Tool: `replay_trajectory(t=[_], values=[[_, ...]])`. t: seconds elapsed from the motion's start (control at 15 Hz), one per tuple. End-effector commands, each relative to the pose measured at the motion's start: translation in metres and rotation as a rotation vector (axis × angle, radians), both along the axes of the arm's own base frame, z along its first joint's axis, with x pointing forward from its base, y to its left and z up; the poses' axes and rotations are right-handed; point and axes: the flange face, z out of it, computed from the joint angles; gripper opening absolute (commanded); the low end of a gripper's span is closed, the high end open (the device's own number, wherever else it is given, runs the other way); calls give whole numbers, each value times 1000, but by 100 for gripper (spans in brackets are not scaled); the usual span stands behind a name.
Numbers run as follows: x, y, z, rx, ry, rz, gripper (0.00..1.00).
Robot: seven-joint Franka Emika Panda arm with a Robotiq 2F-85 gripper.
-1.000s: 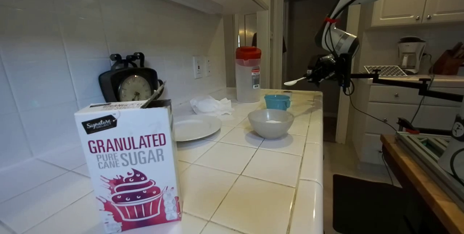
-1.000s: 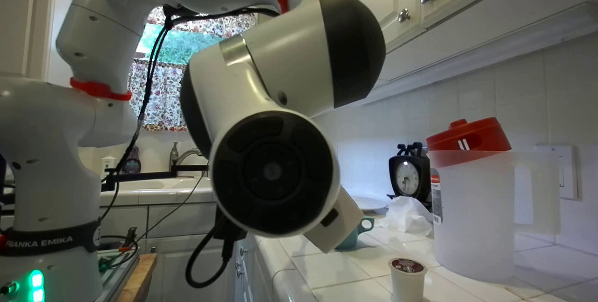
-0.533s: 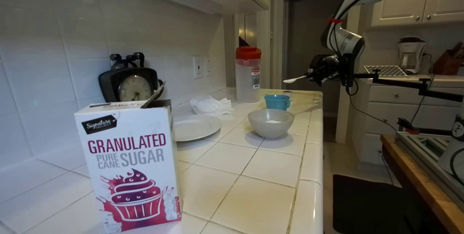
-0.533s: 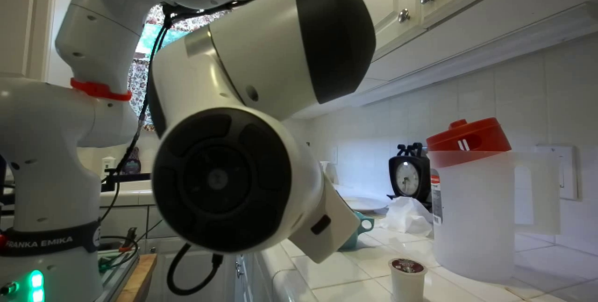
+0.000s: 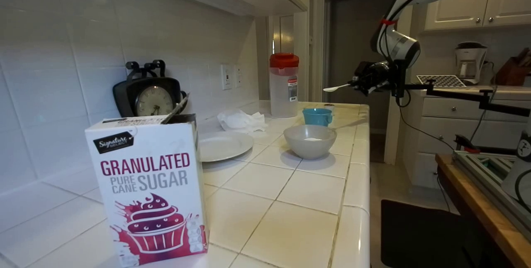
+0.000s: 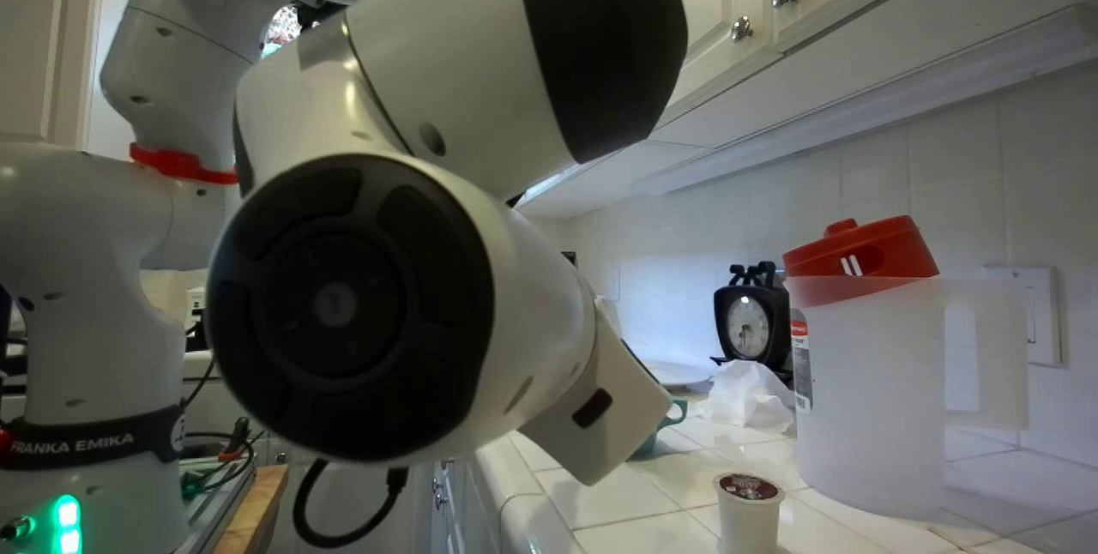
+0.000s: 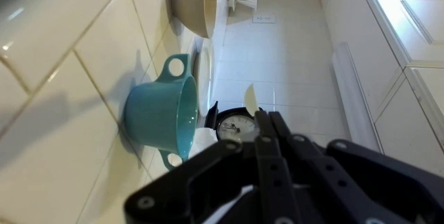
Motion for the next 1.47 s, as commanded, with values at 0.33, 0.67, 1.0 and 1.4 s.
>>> replay_trajectory(t=[0.33,0.67,1.0,1.4], values=[[16,-27,20,-4,-5,-31,1],[35,-35,32,-20,30,-8,1],[62,-38,34,-20,69,32,1],[88,-21,15,4,112,92,1]])
